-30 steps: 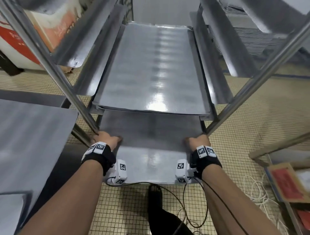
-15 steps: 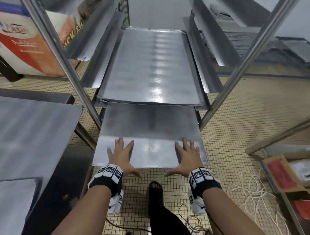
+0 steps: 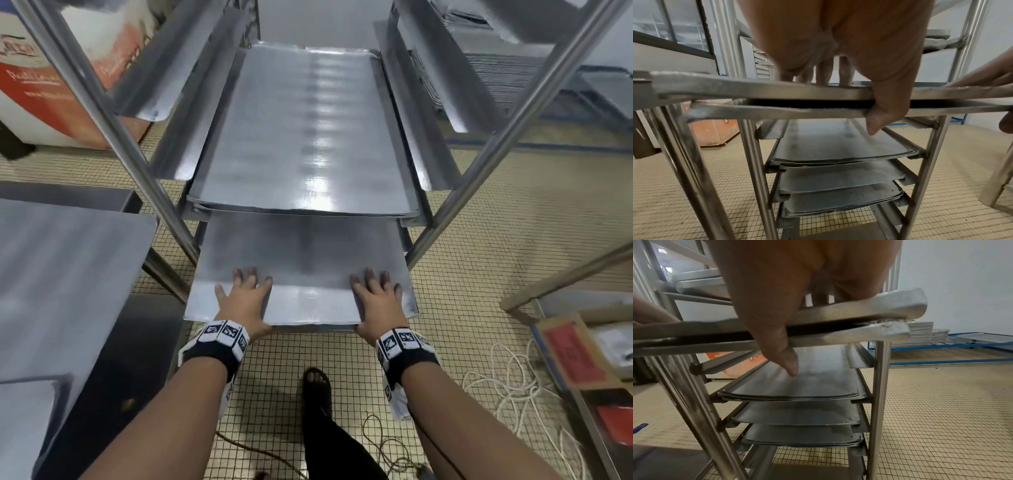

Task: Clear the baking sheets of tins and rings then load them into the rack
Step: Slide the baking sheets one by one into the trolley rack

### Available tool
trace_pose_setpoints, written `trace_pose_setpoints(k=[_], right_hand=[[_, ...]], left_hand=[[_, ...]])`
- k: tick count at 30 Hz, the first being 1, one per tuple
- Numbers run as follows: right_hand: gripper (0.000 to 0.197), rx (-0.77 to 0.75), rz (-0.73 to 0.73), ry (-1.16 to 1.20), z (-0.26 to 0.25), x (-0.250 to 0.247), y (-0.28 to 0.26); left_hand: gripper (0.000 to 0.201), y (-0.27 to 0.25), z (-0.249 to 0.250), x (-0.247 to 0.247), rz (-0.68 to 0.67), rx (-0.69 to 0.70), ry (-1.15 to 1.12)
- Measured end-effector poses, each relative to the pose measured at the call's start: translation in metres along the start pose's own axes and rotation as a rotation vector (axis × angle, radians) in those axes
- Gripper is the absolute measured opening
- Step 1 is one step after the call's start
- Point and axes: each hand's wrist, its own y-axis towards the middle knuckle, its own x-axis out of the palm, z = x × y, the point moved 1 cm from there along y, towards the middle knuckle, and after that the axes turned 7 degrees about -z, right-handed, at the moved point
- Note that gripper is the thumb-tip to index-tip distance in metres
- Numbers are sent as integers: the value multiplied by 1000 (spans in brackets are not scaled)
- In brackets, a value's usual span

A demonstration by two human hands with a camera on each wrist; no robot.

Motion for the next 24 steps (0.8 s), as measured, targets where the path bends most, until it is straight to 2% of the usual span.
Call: trace_pose_setpoints(k=[8,12,18,20,24], right_hand=[[109,3,-27,-18,3,-25,47],[108,-11,-37,-13,6,-33,72],[109,-3,-88,2,11,-35,105],[103,-4,-97,-50,10,-40,109],[86,-51,19,-142,8,-51,115]], left_hand=[[85,45,-5,-30,-53,-18,-56],[101,66,-6,-44,-64,-7,-9],[103,90,-10,-58,-110,8,24],[101,96,-11,-62,-98,11,55],[98,111,-10,-73,-168,-18,89]])
